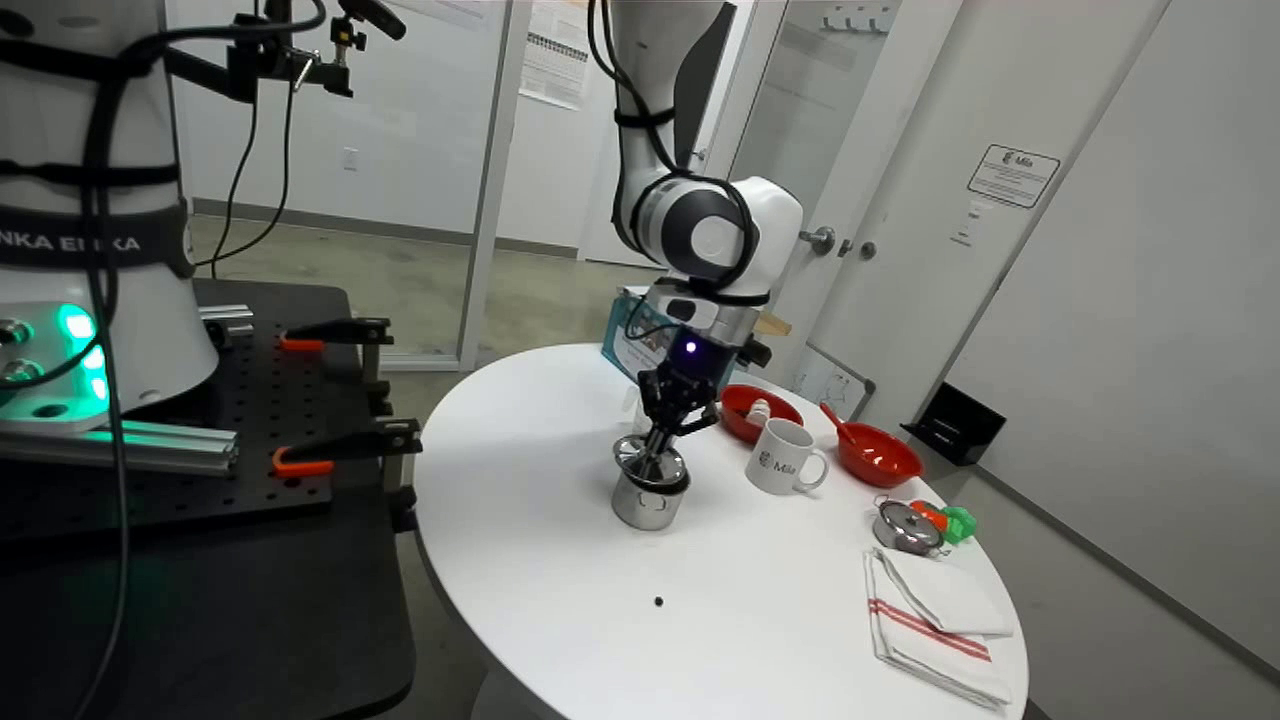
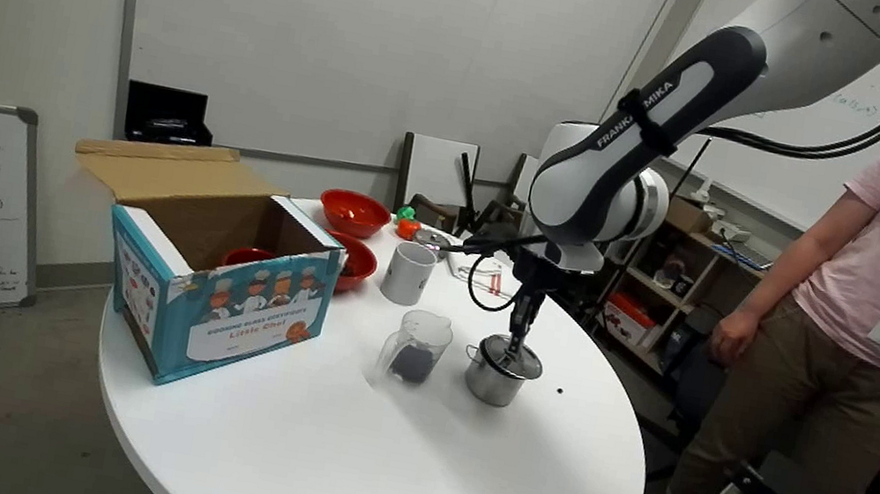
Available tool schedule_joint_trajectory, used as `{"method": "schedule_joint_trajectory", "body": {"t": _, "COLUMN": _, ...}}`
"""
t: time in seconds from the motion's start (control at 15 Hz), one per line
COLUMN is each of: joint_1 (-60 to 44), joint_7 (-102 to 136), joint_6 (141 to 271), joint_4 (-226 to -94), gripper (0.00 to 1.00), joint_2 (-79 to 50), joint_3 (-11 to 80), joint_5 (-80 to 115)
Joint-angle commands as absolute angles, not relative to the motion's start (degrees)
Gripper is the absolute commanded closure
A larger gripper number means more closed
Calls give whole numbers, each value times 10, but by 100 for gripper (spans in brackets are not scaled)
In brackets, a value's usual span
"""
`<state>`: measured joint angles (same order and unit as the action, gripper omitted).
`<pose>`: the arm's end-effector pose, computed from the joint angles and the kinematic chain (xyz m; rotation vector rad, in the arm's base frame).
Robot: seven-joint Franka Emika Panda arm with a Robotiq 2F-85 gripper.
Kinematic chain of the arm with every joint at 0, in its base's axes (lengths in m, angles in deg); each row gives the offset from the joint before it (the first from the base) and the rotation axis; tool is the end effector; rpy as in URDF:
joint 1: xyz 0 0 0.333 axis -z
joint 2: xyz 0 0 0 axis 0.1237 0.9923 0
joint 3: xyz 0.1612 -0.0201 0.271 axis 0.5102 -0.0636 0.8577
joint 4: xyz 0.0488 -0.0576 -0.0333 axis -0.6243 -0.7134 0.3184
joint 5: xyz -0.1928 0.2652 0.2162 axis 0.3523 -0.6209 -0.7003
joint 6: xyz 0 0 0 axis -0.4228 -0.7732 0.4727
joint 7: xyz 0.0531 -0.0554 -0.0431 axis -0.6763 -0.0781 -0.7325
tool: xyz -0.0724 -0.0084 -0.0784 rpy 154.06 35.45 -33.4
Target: Remove the lid from the pot and put some of the object from the measuring cup into the pot, and put the lid back on
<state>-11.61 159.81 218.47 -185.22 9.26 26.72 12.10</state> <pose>0.5535 -0.0758 0.0831 0.6383 -2.8757 0.0688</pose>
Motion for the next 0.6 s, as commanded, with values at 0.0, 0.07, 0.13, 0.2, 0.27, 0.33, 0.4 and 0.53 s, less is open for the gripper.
{"method": "schedule_joint_trajectory", "body": {"t": 0.0, "joint_1": -114, "joint_7": 1591, "joint_6": 2177, "joint_4": -1844, "gripper": 99, "joint_2": 91, "joint_3": 270, "joint_5": 111}}
{"method": "schedule_joint_trajectory", "body": {"t": 0.07, "joint_1": -114, "joint_7": 1591, "joint_6": 2176, "joint_4": -1843, "gripper": 99, "joint_2": 92, "joint_3": 270, "joint_5": 111}}
{"method": "schedule_joint_trajectory", "body": {"t": 0.13, "joint_1": -113, "joint_7": 1591, "joint_6": 2176, "joint_4": -1842, "gripper": 99, "joint_2": 92, "joint_3": 270, "joint_5": 111}}
{"method": "schedule_joint_trajectory", "body": {"t": 0.2, "joint_1": -113, "joint_7": 1590, "joint_6": 2175, "joint_4": -1841, "gripper": 99, "joint_2": 93, "joint_3": 271, "joint_5": 111}}
{"method": "schedule_joint_trajectory", "body": {"t": 0.27, "joint_1": -113, "joint_7": 1590, "joint_6": 2174, "joint_4": -1840, "gripper": 99, "joint_2": 94, "joint_3": 271, "joint_5": 111}}
{"method": "schedule_joint_trajectory", "body": {"t": 0.33, "joint_1": -113, "joint_7": 1591, "joint_6": 2174, "joint_4": -1839, "gripper": 99, "joint_2": 96, "joint_3": 271, "joint_5": 111}}
{"method": "schedule_joint_trajectory", "body": {"t": 0.4, "joint_1": -113, "joint_7": 1592, "joint_6": 2173, "joint_4": -1836, "gripper": 99, "joint_2": 98, "joint_3": 270, "joint_5": 111}}
{"method": "schedule_joint_trajectory", "body": {"t": 0.53, "joint_1": -114, "joint_7": 1593, "joint_6": 2171, "joint_4": -1828, "gripper": 99, "joint_2": 105, "joint_3": 270, "joint_5": 112}}
